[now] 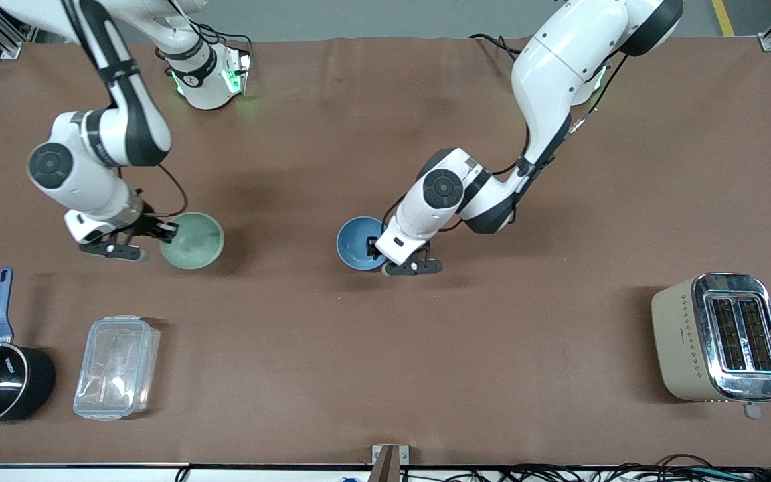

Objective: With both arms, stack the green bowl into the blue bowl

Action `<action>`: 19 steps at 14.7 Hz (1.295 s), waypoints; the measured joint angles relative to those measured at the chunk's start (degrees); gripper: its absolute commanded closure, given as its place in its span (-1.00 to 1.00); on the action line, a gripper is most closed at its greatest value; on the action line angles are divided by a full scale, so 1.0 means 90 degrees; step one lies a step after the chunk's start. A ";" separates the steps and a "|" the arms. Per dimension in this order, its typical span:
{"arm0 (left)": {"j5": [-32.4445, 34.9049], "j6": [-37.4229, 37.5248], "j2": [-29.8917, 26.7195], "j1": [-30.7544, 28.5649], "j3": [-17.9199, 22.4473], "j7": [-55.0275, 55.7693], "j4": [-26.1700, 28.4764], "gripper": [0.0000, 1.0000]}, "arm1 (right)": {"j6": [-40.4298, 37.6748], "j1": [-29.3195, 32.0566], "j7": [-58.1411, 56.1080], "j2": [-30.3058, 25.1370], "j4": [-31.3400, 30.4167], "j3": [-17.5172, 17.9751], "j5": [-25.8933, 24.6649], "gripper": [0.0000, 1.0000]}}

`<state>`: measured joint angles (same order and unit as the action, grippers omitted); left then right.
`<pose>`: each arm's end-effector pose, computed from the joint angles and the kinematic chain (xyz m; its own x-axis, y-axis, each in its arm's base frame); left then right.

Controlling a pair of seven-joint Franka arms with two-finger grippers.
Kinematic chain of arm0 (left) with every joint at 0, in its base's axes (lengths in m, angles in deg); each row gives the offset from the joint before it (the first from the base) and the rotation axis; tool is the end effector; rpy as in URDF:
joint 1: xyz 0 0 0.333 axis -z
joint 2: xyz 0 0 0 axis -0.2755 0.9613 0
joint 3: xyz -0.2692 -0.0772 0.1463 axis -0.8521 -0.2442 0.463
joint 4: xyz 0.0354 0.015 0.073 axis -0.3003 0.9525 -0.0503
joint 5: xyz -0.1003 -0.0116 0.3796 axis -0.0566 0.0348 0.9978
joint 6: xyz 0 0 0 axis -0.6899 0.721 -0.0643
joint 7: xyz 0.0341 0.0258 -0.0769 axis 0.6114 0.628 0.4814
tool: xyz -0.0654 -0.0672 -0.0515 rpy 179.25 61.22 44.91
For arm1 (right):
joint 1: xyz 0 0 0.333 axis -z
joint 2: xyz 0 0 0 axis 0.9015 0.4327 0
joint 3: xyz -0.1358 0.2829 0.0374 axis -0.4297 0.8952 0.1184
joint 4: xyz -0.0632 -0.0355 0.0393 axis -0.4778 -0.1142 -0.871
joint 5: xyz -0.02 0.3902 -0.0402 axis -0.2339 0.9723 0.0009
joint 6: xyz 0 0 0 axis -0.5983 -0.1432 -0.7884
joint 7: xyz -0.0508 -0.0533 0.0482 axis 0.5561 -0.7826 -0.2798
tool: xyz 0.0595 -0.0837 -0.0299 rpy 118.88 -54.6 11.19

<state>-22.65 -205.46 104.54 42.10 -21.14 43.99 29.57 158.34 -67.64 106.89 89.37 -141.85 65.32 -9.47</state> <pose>0.5479 -0.4756 0.2518 0.9912 0.1269 0.0379 0.1114 -0.9539 0.2788 0.5273 0.0670 0.3189 0.9775 -0.2060 -0.0445 -0.2053 -0.9785 0.0202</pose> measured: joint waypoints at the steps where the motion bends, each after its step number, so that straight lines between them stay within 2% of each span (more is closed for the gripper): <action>1: 0.0201 0.0261 -0.0256 -0.0071 0.0189 -0.0008 -0.0086 -1.00 | -0.0263 -0.0034 0.0635 -0.0010 0.0233 0.0412 0.0047 0.99; 4: 0.0624 0.1701 -0.1343 -0.0698 0.0499 -0.0235 -0.0354 -1.00 | -0.0472 -0.0127 0.2463 0.0102 0.0781 0.1590 0.0305 0.99; 6: 0.0787 0.2624 -0.1968 -0.1254 0.0522 -0.0786 -0.0551 -1.00 | -0.0445 -0.0245 0.3416 0.0435 0.1134 0.2089 0.0332 0.99; 7: 0.0803 0.2942 -0.2223 -0.1513 0.0526 -0.1086 -0.0622 -1.00 | -0.0384 -0.0352 0.3756 0.0660 0.1317 0.2190 0.0333 0.99; 12: 0.0659 0.4063 -0.3188 -0.2443 0.0497 -0.2833 -0.0695 -1.00 | 0.0454 -0.0917 0.4687 0.1619 0.1677 0.2226 0.0328 0.99; 16: 0.0025 0.5120 -0.3968 -0.3023 0.0547 -0.4191 -0.0706 -1.00 | 0.0721 -0.1091 0.4784 0.1864 0.1691 0.2225 0.0323 0.99; 19: -0.0284 0.6033 -0.4495 -0.2828 0.1176 -0.4842 -0.0687 -1.00 | 0.0820 -0.1156 0.4786 0.1963 0.1690 0.2224 0.0275 0.99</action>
<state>-25.21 -151.17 64.09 16.65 -10.56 0.42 23.40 165.72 -78.04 149.96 107.04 -126.64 85.34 -6.99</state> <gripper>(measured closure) 0.000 0.943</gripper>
